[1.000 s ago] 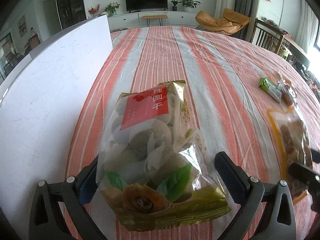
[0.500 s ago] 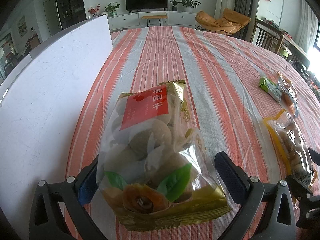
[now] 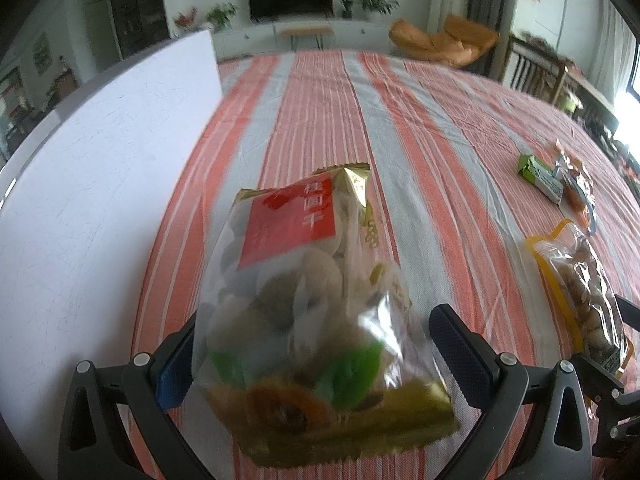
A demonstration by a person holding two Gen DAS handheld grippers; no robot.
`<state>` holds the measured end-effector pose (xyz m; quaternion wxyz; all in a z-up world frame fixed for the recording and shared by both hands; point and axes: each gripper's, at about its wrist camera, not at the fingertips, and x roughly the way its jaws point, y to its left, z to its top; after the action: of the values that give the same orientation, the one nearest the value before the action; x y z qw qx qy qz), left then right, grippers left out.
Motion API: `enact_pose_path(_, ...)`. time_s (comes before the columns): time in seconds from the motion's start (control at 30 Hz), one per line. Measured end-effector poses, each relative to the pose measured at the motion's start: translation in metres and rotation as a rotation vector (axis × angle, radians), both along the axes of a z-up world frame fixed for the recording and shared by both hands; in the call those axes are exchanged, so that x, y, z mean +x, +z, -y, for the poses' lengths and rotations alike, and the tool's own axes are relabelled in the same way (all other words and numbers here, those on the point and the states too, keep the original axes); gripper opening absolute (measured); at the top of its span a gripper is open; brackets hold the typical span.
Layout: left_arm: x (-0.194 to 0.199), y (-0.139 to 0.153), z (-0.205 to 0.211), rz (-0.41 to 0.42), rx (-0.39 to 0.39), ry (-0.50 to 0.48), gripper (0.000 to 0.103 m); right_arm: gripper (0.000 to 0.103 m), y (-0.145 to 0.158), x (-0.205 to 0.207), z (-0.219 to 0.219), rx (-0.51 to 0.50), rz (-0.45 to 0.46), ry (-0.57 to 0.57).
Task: Organize snacks
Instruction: 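Carry the longan bag and peanut bag into the white box and release both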
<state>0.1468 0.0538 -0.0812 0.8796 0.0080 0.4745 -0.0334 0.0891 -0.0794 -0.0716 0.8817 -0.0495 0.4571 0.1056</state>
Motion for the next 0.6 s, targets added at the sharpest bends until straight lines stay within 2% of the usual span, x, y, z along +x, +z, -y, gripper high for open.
enact_pose_path(0.03,0.005,0.001,-0.001,-0.029,-0.012,-0.027,0.102,0.095,0.000,0.002,-0.001,-0.002,-0.020,0.007)
enact_pose_path(0.1,0.004,0.009,-0.006,-0.005,-0.063,-0.028,0.072,0.087,0.004,0.010,0.001,-0.012,-0.076,0.002)
enact_pose_path(0.13,0.004,0.011,-0.008,-0.021,-0.092,-0.036,0.070,0.064,0.007,0.013,0.004,-0.008,-0.090,-0.009)
enact_pose_path(0.17,0.002,0.013,-0.010,-0.026,-0.124,-0.051,0.067,0.064,0.010,0.012,0.002,-0.028,-0.084,-0.031)
enact_pose_path(0.2,0.000,0.016,-0.011,-0.026,-0.152,-0.063,0.066,0.063,0.014,0.015,0.009,-0.016,-0.100,-0.056)
enact_pose_path(0.23,-0.004,0.019,-0.011,-0.027,-0.179,-0.075,0.066,0.063,0.019,0.016,0.019,0.077,-0.122,-0.066)
enact_pose_path(0.3,-0.017,0.035,-0.014,0.002,-0.251,-0.080,0.066,0.063,0.033,0.011,0.033,0.193,-0.122,-0.096)
enact_pose_path(0.4,-0.044,0.081,-0.032,0.083,-0.421,-0.075,0.066,0.063,0.071,0.003,0.038,0.298,-0.056,-0.079)
enact_pose_path(0.43,-0.050,0.096,-0.040,0.112,-0.452,-0.071,0.066,0.063,0.086,0.003,0.034,0.321,-0.031,-0.063)
enact_pose_path(0.5,-0.064,0.128,-0.065,0.184,-0.471,-0.051,0.066,0.063,0.120,0.004,0.016,0.354,0.021,-0.005)
enact_pose_path(0.53,-0.073,0.146,-0.086,0.227,-0.456,-0.023,0.066,0.064,0.135,0.007,0.000,0.365,0.039,0.036)
enact_pose_path(0.6,-0.083,0.164,-0.120,0.267,-0.419,0.039,0.067,0.064,0.162,0.012,-0.039,0.399,0.055,0.133)
